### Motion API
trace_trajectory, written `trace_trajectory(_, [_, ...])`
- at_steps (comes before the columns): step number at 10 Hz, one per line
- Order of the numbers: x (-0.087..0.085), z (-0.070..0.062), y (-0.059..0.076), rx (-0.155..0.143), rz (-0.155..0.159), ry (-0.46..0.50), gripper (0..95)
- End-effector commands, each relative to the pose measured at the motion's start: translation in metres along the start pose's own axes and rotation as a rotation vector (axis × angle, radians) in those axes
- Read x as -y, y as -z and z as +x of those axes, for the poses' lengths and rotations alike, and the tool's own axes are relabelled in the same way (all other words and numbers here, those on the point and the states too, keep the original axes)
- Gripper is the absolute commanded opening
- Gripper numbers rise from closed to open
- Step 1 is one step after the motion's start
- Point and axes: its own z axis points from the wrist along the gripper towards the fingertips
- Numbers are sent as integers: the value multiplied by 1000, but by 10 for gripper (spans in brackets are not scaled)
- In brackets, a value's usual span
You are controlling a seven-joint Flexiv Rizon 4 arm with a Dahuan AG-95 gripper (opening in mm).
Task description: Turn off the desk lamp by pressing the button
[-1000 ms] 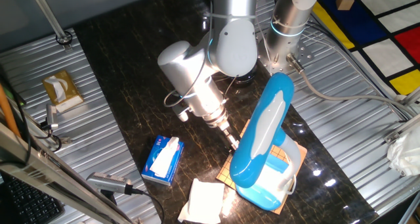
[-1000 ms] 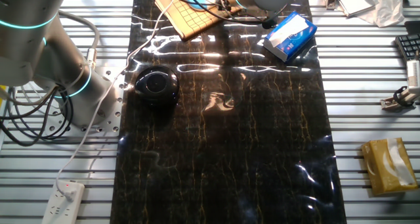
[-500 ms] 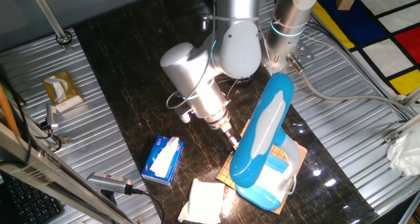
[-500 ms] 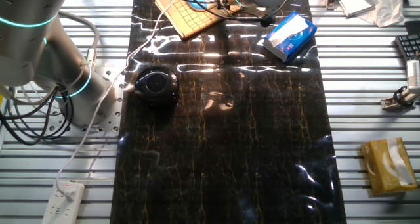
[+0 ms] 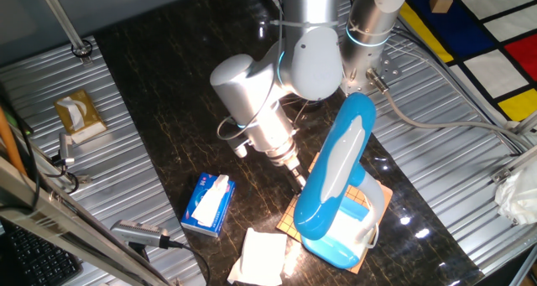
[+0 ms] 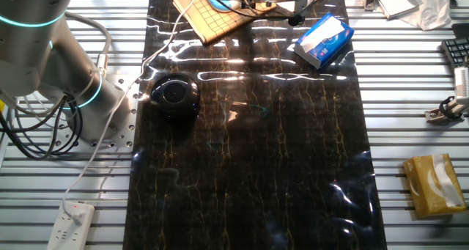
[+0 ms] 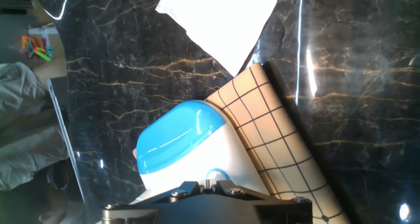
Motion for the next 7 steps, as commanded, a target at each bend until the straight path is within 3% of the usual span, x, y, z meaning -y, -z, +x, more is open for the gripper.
trace_trajectory(1, [0,0,-1,3,3,0,0])
trace_trajectory(7, [1,1,-1,-7,-4,14,0])
